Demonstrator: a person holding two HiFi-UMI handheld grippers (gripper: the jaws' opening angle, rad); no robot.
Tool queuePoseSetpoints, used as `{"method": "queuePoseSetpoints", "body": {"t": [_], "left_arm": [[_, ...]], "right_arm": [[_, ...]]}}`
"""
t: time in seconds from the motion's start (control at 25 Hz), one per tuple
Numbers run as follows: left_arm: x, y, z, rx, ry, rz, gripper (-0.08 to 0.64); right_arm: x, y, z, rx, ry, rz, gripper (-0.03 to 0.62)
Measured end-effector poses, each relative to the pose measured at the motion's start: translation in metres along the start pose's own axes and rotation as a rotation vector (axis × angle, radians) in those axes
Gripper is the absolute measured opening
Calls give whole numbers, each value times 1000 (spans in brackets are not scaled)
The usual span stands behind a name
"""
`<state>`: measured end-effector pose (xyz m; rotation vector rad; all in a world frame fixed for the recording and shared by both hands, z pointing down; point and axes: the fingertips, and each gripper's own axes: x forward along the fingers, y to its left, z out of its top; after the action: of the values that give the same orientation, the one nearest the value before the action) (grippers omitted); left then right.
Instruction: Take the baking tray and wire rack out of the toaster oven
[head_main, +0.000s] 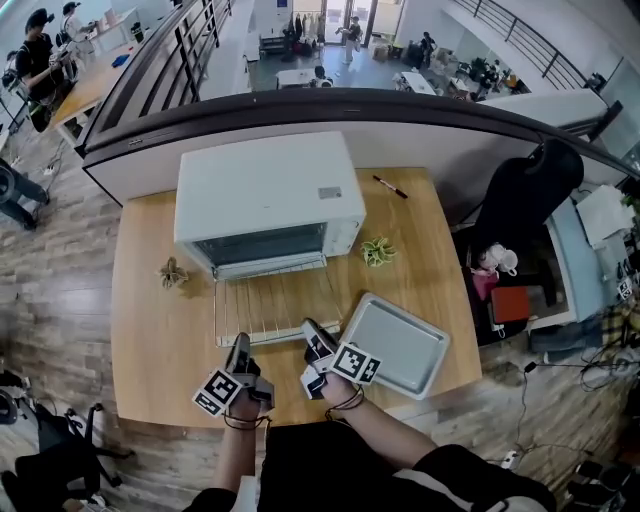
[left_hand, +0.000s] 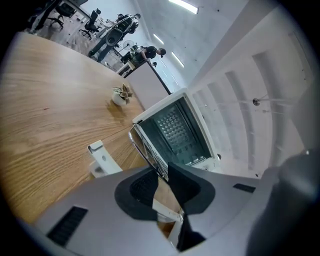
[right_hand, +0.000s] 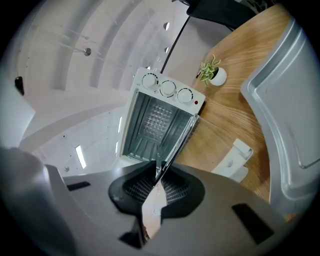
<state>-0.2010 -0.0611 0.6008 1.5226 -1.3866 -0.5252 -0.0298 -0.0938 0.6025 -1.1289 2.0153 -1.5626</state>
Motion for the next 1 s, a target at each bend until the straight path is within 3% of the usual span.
{"method": "queuePoseSetpoints", "body": {"t": [0.48,1.0], "left_arm": [[0,-43,-42,62,100,-79,69],[39,-111,-158,130,394,-217,72]], "right_arm": [[-62,-1,26,-19,-98,-4,43],[-183,-45,88,6,-367,-134,46]]}}
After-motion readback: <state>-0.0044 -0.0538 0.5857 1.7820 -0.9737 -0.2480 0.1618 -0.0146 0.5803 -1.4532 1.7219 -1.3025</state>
